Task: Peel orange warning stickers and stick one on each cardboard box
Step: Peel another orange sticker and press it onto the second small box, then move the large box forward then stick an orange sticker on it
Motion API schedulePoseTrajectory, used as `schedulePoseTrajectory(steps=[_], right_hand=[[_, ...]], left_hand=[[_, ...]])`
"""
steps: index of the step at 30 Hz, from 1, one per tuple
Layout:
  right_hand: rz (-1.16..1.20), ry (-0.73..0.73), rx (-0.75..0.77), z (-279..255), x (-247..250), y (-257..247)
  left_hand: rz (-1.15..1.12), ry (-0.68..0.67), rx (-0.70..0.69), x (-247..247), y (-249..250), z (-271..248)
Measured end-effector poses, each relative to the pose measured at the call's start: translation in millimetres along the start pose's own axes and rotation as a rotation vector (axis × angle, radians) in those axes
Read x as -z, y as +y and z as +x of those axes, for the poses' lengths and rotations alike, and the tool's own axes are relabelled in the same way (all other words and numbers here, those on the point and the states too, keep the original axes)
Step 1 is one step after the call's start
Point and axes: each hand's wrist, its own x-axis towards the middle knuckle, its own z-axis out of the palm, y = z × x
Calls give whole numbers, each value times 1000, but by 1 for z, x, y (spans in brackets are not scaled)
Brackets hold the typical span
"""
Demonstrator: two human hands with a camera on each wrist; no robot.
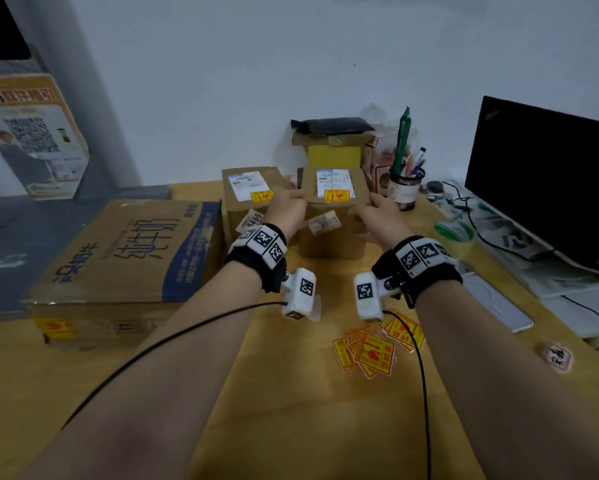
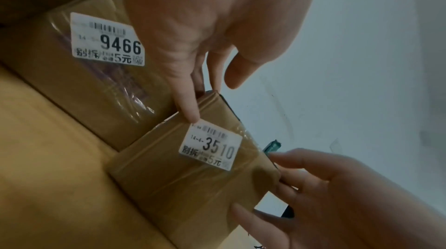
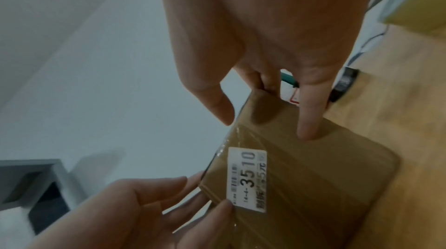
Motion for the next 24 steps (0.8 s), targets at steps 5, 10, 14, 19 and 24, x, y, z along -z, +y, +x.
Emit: schedulePoseTrajectory(steps=[5,10,14,19,24], right_hand=[[57,-25,-18,19,0,7],[-151,95,74,13,-8,-1],[-263,190,112,6,-18,-5],[-263,60,108,-48,-44,-33],[-329,-108,102,-83,-73,-43]], left_hand=[[15,-5,-30,-6,2,3],[110,25,-146,4,1,-10],[155,66,-255,19,9,-32],[237,163,-351,55,14,-62],[248,258,-350,98,9,-84]])
